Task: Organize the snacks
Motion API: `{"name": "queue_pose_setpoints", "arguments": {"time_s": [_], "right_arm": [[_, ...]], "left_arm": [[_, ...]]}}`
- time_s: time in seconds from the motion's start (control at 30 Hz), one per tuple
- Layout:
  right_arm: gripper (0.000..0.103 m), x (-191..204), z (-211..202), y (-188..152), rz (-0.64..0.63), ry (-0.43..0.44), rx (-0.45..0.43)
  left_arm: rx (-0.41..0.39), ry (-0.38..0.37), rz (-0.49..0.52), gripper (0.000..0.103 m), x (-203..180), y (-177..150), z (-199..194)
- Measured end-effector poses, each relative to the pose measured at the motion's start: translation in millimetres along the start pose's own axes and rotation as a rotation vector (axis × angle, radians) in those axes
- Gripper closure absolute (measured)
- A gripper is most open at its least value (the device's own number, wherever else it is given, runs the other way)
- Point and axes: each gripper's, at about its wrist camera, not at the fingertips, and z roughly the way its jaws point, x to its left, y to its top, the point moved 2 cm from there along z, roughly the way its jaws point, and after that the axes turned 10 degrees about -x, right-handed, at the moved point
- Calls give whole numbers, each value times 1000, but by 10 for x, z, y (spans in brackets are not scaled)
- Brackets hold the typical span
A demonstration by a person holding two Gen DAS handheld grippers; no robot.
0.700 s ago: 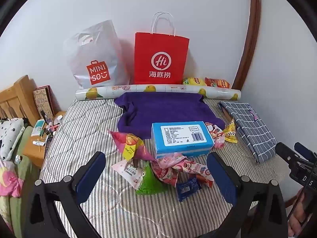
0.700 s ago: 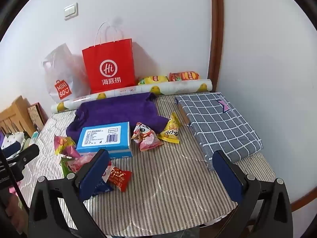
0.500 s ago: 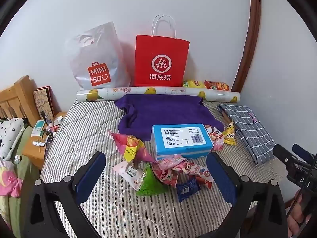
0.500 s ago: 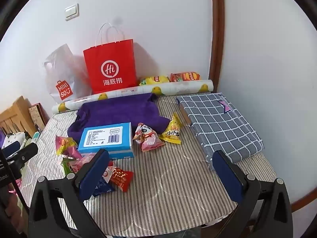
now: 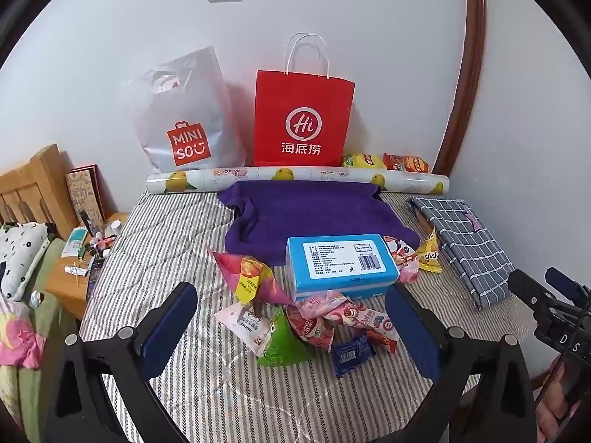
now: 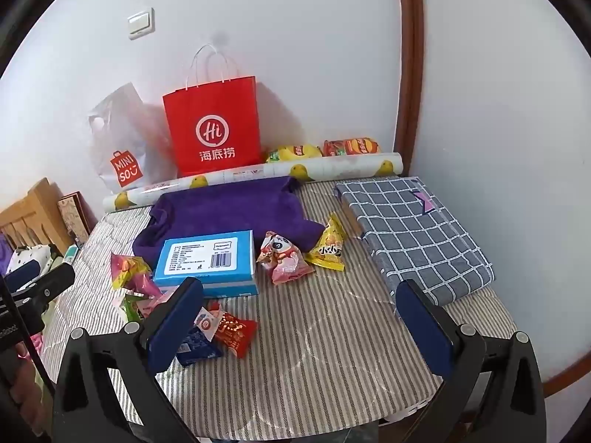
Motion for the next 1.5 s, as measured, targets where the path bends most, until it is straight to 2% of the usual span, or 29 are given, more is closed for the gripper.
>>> {"name": "queue_pose_setpoints", "arguments": {"time_s": [1.5], "right_arm": [[1, 80, -68, 96, 5, 13, -18]], "left_arm": [[-12, -5, 2, 1, -21, 28, -50]]}}
